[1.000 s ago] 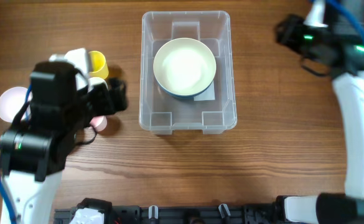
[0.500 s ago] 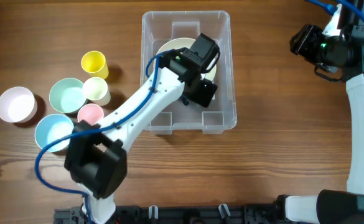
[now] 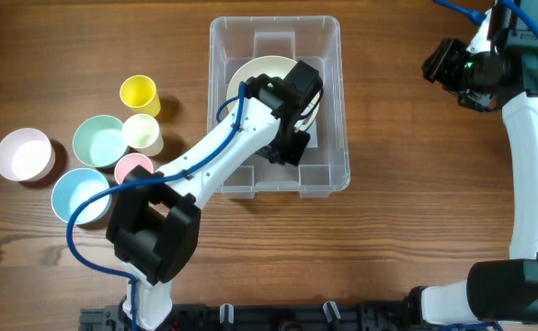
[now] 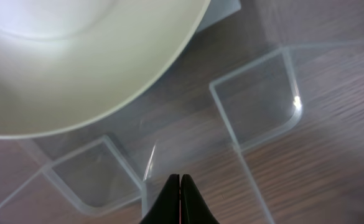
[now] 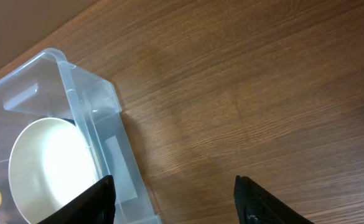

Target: Pack container

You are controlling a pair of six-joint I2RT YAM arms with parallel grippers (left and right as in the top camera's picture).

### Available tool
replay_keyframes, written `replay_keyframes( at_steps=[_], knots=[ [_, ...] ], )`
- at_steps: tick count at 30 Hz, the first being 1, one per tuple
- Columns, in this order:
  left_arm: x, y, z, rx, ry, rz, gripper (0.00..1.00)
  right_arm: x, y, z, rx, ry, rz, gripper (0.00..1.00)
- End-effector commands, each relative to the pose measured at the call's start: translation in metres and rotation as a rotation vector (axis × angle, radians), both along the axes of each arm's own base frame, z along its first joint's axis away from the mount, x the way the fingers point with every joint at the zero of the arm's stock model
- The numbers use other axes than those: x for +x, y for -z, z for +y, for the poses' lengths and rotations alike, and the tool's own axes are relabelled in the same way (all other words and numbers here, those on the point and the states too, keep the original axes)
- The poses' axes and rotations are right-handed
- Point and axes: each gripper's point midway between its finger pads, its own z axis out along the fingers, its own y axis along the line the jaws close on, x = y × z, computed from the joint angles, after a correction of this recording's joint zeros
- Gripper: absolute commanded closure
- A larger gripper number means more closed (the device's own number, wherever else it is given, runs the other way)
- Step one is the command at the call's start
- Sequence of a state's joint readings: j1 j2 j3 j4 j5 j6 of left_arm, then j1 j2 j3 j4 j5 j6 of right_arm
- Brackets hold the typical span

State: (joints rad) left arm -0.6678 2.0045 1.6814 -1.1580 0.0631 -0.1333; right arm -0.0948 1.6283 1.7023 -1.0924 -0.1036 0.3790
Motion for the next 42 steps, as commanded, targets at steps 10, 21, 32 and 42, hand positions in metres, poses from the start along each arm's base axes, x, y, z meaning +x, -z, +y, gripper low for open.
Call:
replay_keyframes(
  at_steps=[10,21,32,42],
  knots=[
    [0.047,0.044,0.005,0.078,-0.043,-0.112,0.88,0.001,0.007,-0.002,-0.010,-0.006,0.017,0.39],
    [0.103,0.033,0.030,0.120,-0.134,-0.309,0.71,0.002,0.007,-0.002,-0.010,-0.006,0.014,0.40],
    [0.091,-0.113,0.038,0.079,-0.171,-0.562,0.52,0.001,0.008,-0.003,-0.031,-0.029,0.018,0.38],
    [0.041,-0.240,0.247,-0.107,-0.799,-0.633,0.49,-0.016,0.012,0.093,-0.105,-0.501,0.026,0.96]
  ],
)
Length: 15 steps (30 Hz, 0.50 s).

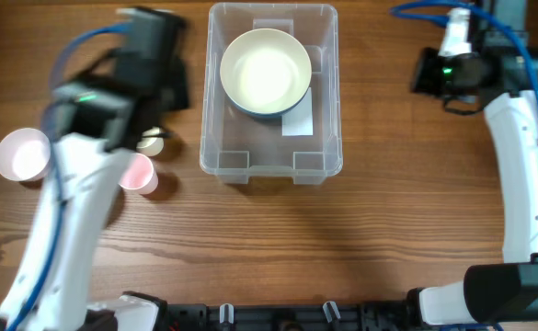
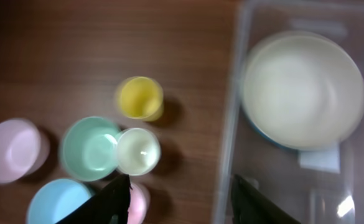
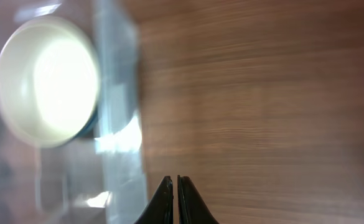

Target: Pack container

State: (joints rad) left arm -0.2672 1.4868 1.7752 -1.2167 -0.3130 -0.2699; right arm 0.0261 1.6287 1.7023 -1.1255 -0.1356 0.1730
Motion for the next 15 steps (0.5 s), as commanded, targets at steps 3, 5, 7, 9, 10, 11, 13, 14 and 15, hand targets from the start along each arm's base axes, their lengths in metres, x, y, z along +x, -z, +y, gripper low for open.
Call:
replay_keyframes(
  at_steps=[3,5,7,9,10,11,13,14,15],
  knots=[
    [-0.012,-0.017,0.064,-0.298,-0.163,-0.042,0.54,-0.022,0.012,0.081,-0.043,-0.324,0.033,0.96],
    [-0.010,-0.009,0.078,-0.348,-0.195,-0.022,0.56,-0.040,0.021,0.114,-0.057,-0.436,0.075,0.96],
    [-0.006,-0.003,0.084,-0.369,-0.211,-0.005,0.57,-0.056,0.034,0.146,-0.042,-0.530,0.127,0.96],
    [-0.003,0.004,0.086,-0.370,-0.219,0.015,0.56,-0.064,0.047,0.167,-0.050,-0.587,0.162,0.96],
    [-0.002,0.006,0.086,-0.370,-0.220,0.020,0.56,-0.067,0.052,0.175,-0.049,-0.604,0.176,0.96],
    [0.000,0.008,0.086,-0.371,-0.221,0.027,0.56,-0.072,0.061,0.188,-0.034,-0.637,0.205,0.96],
    [0.001,0.011,0.087,-0.371,-0.222,0.034,0.55,-0.082,0.076,0.206,0.000,-0.682,0.262,0.96],
    [0.001,0.011,0.087,-0.371,-0.223,0.035,0.55,-0.086,0.083,0.212,0.012,-0.689,0.292,0.96],
    [0.001,0.011,0.087,-0.371,-0.223,0.036,0.55,-0.089,0.091,0.217,0.017,-0.693,0.322,0.96]
  ],
)
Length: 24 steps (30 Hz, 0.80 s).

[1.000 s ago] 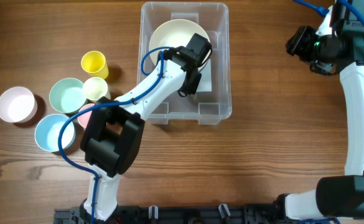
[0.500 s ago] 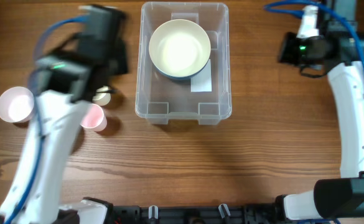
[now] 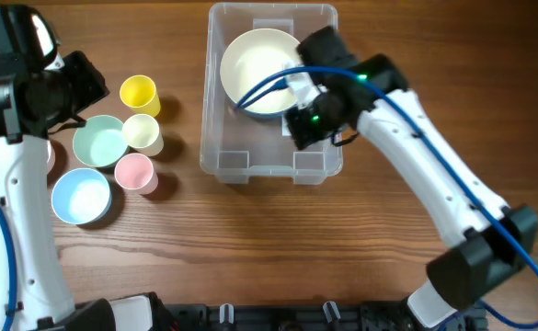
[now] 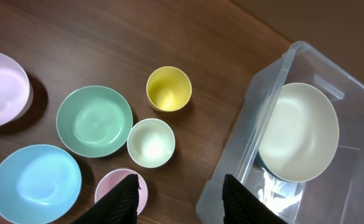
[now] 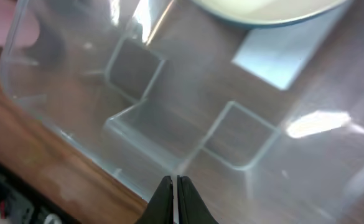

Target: Pack container

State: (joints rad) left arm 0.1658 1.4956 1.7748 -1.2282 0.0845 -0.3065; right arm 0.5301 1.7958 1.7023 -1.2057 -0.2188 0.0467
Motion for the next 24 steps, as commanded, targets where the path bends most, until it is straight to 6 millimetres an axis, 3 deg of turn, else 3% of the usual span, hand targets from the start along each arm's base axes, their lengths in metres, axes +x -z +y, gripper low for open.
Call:
replay_keyframes(
  at_steps=[1,8,16,24],
  knots=[
    [0.001,0.000,-0.002,-0.030,0.000,-0.001,0.55,-0.016,0.029,0.022,0.017,-0.046,0.123,0.96],
    [0.001,0.000,-0.002,-0.030,0.000,-0.001,0.55,-0.031,0.053,0.035,-0.013,-0.059,0.215,0.96],
    [0.001,0.000,-0.002,-0.030,0.000,-0.001,0.55,-0.065,0.050,0.029,-0.026,-0.070,0.365,0.96],
    [0.000,0.001,-0.002,-0.031,0.000,0.003,0.54,-0.079,0.050,0.037,-0.042,-0.109,0.376,0.96]
  ],
)
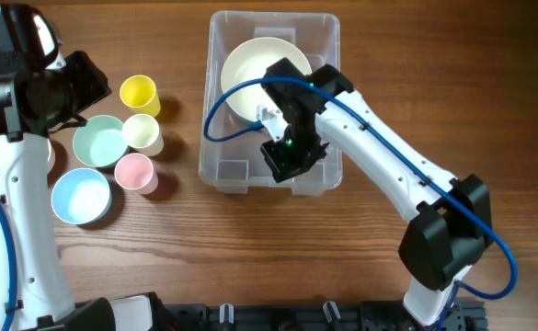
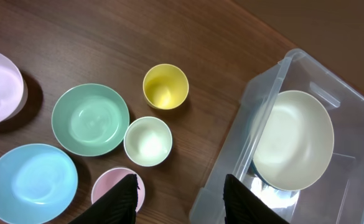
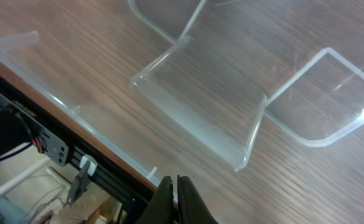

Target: Pack container

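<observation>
The clear plastic container stands at the table's back middle. A cream bowl rests in its far half on a darker bowl. My right gripper is shut and empty inside the container's near half, over its moulded front ridges; its tips touch each other. My left gripper hangs open and empty high above the cups at the left. From there the container and the cream bowl lie to the right.
Left of the container stand a yellow cup, a cream cup, a pink cup, a green bowl, a blue bowl and a pink bowl. The table's front edge and a black rail lie just past the container.
My right gripper, still shut, has gone from beside the cream bowl to the container's near end. The container seems to sit slightly nearer the front edge. The left arm has barely moved.
First my left gripper was shut inside the container by the cream bowl, with the right one open at the far right. Then the left was open over the cups and the right shut. After that the right stood inside the container, now at its near end.
</observation>
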You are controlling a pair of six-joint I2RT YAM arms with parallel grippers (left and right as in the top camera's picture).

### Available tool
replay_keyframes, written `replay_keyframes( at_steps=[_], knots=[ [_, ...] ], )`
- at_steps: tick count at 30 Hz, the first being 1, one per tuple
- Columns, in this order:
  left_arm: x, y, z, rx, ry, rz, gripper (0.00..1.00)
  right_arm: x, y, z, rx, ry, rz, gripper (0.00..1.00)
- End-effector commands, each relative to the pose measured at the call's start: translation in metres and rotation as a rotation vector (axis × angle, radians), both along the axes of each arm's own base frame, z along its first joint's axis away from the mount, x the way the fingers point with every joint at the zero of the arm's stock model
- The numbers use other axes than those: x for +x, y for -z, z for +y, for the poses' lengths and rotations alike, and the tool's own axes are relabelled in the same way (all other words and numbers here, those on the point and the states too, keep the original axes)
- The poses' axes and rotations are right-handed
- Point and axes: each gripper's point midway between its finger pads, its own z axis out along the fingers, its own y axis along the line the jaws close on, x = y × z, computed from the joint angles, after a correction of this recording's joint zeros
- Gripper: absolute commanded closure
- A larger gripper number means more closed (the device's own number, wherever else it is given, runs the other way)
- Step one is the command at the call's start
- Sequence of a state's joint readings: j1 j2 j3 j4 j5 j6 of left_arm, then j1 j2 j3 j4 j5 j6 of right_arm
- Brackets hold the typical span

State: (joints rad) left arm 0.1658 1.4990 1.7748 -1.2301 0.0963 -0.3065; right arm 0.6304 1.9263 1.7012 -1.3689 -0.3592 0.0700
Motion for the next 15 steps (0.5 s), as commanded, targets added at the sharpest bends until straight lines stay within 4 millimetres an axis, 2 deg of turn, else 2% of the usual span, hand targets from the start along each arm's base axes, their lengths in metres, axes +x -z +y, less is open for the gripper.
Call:
replay_keyframes(
  at_steps=[1,3,5,6,9,12,14,15],
  knots=[
    [0.000,0.000,0.000,-0.020,-0.007,-0.001,0.54,-0.010,0.005,0.010,0.008,-0.004,0.040,0.96],
    [0.000,0.000,0.000,-0.020,-0.007,-0.001,0.54,-0.007,0.005,0.012,0.015,0.011,0.029,0.96],
    [-0.001,0.000,-0.001,-0.021,-0.007,0.002,0.51,0.006,0.006,0.012,0.015,0.017,-0.024,0.96],
    [-0.002,0.001,-0.001,-0.016,0.001,0.006,0.50,0.025,0.005,0.003,-0.023,0.061,-0.089,0.96],
    [-0.003,0.001,-0.001,-0.009,0.012,0.011,0.49,0.055,-0.004,-0.021,-0.078,0.166,-0.169,0.96],
    [-0.005,0.003,-0.001,-0.009,0.015,0.021,0.49,0.087,-0.022,-0.054,-0.072,0.344,-0.216,0.96],
    [-0.006,0.004,-0.001,-0.010,0.014,0.029,0.49,0.102,-0.030,-0.085,-0.068,0.465,-0.214,0.95],
    [-0.006,0.004,-0.002,-0.011,0.014,0.030,0.49,0.103,-0.029,-0.091,-0.071,0.483,-0.203,0.95]
  ],
)
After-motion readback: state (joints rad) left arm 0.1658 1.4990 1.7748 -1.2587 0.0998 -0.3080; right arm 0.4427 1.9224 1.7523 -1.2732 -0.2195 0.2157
